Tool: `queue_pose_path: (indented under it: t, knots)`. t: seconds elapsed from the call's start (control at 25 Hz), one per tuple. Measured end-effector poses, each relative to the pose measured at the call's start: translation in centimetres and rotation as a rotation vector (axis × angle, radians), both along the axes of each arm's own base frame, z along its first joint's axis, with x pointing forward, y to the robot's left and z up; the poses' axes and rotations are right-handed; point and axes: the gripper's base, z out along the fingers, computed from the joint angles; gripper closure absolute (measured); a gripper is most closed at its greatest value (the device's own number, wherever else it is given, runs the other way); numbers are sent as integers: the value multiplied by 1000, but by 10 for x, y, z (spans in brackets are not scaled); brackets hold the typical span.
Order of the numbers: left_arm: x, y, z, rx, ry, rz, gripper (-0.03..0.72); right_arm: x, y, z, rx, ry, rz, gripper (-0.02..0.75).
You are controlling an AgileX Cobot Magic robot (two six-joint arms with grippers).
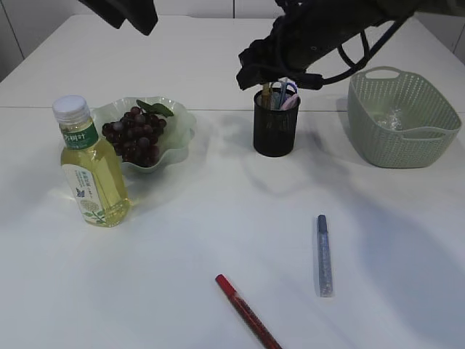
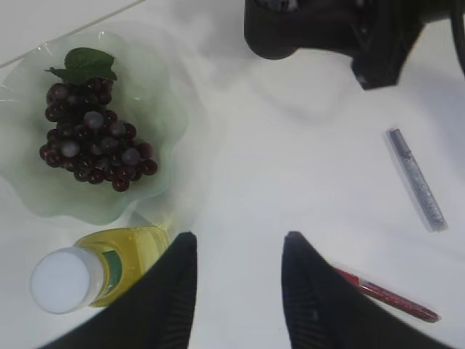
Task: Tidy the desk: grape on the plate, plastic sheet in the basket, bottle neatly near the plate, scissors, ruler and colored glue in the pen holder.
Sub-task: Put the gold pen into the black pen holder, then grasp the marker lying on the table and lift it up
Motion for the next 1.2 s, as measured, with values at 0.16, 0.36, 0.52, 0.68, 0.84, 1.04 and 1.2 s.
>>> queue_pose_path:
  t: [0.16, 0.36, 0.52, 0.68, 0.84, 1.04, 1.2]
  knots:
    - [0, 0, 0, 2, -1, 1, 402, -25, -5, 6, -94, 246, 68, 391]
    - [0, 0, 0, 2, -1, 1, 402, -39, -22, 2, -247, 464, -52, 392]
    - [0, 0, 0, -2, 1, -1, 402, -37, -32, 1, -296, 491, -202, 391]
    - [-1, -2, 0, -20, 13, -6, 405, -46, -40, -1, -331, 518, -294, 392]
    - [-2, -2, 0, -28, 18, -9, 407, -75, -50, 0, -327, 580, -359, 392]
    - [-3, -5, 0, -52, 34, -17, 407, -117, -62, -8, -302, 705, -498, 392]
    - [-5, -8, 0, -88, 59, -28, 408, -132, -61, -24, -259, 779, -566, 392]
